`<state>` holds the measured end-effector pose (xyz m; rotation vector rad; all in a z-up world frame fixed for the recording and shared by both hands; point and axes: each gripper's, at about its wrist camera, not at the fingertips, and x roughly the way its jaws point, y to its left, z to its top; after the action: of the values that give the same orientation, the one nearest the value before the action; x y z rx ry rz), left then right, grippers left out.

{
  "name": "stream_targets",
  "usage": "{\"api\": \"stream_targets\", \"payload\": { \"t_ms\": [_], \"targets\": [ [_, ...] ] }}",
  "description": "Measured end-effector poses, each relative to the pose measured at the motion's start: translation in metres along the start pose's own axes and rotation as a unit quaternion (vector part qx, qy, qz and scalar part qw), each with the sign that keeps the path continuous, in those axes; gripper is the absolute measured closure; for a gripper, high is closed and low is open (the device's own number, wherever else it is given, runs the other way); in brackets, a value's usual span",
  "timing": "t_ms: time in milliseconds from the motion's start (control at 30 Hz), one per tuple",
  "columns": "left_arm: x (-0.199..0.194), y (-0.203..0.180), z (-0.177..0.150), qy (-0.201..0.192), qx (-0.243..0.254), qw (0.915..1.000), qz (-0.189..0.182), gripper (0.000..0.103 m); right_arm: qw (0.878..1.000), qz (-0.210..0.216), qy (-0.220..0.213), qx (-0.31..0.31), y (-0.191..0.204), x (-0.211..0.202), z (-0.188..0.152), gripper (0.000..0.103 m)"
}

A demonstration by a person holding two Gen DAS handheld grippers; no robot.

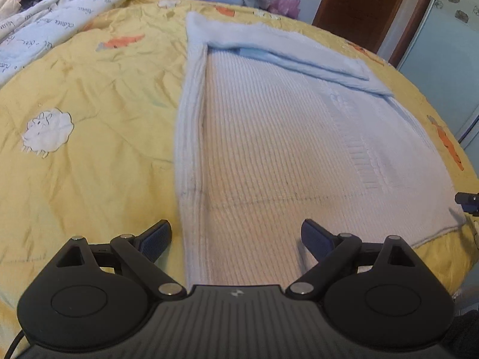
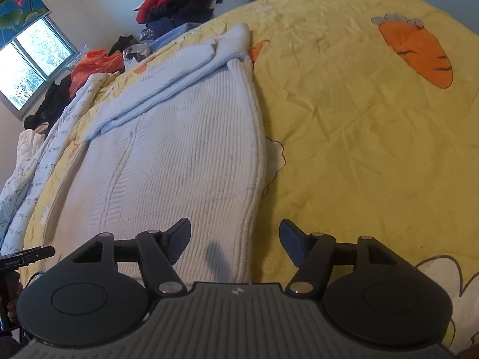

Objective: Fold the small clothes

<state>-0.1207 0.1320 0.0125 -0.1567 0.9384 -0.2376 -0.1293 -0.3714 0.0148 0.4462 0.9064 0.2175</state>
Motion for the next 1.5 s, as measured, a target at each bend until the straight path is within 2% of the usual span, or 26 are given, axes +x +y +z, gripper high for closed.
{"api": "stream_targets", "payload": {
  "t_ms": [33, 67, 100, 167, 200, 233, 267, 300, 333, 367, 500, 667, 767, 933, 1000, 1067, 1167, 1233, 1300, 1333, 1500],
  "targets": [
    [0.001, 0.001, 0.001, 0.003, -0.003, 1.0000, -0.009, 0.010, 1.000, 0.014, 0.005, 0.003, -0.001, 0.001, 0.000, 0.032],
    [0.001, 0.002, 0.001, 0.001, -0.007, 0.9998, -0.016, 0.019, 0.999, 0.031, 0.012, 0.008, -0.002, 0.003, 0.002, 0.032],
    [0.001, 0.002, 0.002, -0.001, -0.007, 0.9998, -0.018, 0.035, 0.999, 0.044, 0.017, 0.014, -0.003, 0.005, 0.002, 0.034],
    [0.001, 0.002, 0.004, 0.003, 0.002, 0.9999, -0.012, 0.058, 0.996, 0.077, 0.032, 0.020, -0.002, 0.011, 0.004, 0.043],
    [0.002, 0.003, 0.006, 0.007, 0.006, 0.9999, -0.010, 0.064, 0.996, 0.082, 0.036, 0.014, 0.000, 0.015, 0.004, 0.051],
    [0.002, 0.005, 0.008, 0.012, 0.007, 0.9998, -0.013, 0.064, 0.996, 0.080, 0.040, 0.003, 0.004, 0.018, 0.005, 0.067],
    [0.002, 0.005, 0.009, 0.018, 0.007, 0.9997, -0.016, 0.065, 0.996, 0.076, 0.051, -0.006, 0.006, 0.021, 0.007, 0.076],
    [0.002, 0.005, 0.010, 0.022, 0.010, 0.9996, -0.013, 0.073, 0.996, 0.072, 0.058, -0.009, 0.006, 0.024, 0.007, 0.088],
    [0.002, 0.004, 0.011, 0.025, 0.019, 0.9995, -0.001, 0.079, 0.995, 0.075, 0.061, -0.008, 0.003, 0.024, 0.009, 0.088],
    [0.003, 0.004, 0.013, 0.027, 0.023, 0.9993, 0.009, 0.091, 0.994, 0.083, 0.065, -0.003, 0.000, 0.023, 0.010, 0.088],
    [-0.006, 0.010, 0.025, 0.017, 0.012, 0.9998, -0.004, 0.092, 0.992, 0.115, 0.058, 0.013, -0.004, 0.014, 0.015, 0.089],
    [-0.022, 0.026, 0.077, -0.036, -0.029, 0.9972, -0.058, 0.092, 0.980, 0.190, -0.006, 0.052, -0.003, -0.005, 0.053, 0.089],
    [-0.015, 0.033, 0.123, -0.071, -0.048, 0.9935, -0.075, 0.092, 0.970, 0.229, -0.049, 0.063, 0.001, 0.003, 0.099, 0.089],
    [0.023, 0.031, 0.219, -0.121, -0.035, 0.9907, -0.051, 0.093, 0.949, 0.280, -0.112, 0.091, 0.002, 0.048, 0.192, 0.088],
    [0.045, 0.033, 0.254, -0.132, -0.044, 0.9895, -0.038, 0.093, 0.948, 0.276, -0.122, 0.097, 0.004, 0.073, 0.229, 0.088],
    [0.074, 0.043, 0.285, -0.133, -0.082, 0.9874, -0.026, 0.093, 0.948, 0.267, -0.122, 0.121, 0.000, 0.107, 0.266, 0.088],
    [0.127, 0.054, 0.308, -0.115, -0.114, 0.9868, 0.006, 0.093, 0.960, 0.219, -0.113, 0.132, -0.008, 0.161, 0.308, 0.088],
    [0.160, 0.059, 0.308, -0.083, -0.135, 0.9872, 0.019, 0.093, 0.967, 0.184, -0.084, 0.156, -0.017, 0.204, 0.317, 0.088],
    [0.174, 0.056, 0.305, -0.078, -0.127, 0.9884, 0.030, 0.093, 0.975, 0.146, -0.058, 0.156, -0.022, 0.234, 0.312, 0.089],
    [0.174, 0.057, 0.304, -0.081, -0.125, 0.9884, 0.031, 0.093, 0.977, 0.141, -0.053, 0.150, -0.022, 0.241, 0.310, 0.089],
    [0.162, 0.066, 0.326, -0.117, -0.134, 0.9841, -0.005, 0.093, 0.966, 0.189, -0.074, 0.158, -0.023, 0.235, 0.322, 0.088]
  ]
}}
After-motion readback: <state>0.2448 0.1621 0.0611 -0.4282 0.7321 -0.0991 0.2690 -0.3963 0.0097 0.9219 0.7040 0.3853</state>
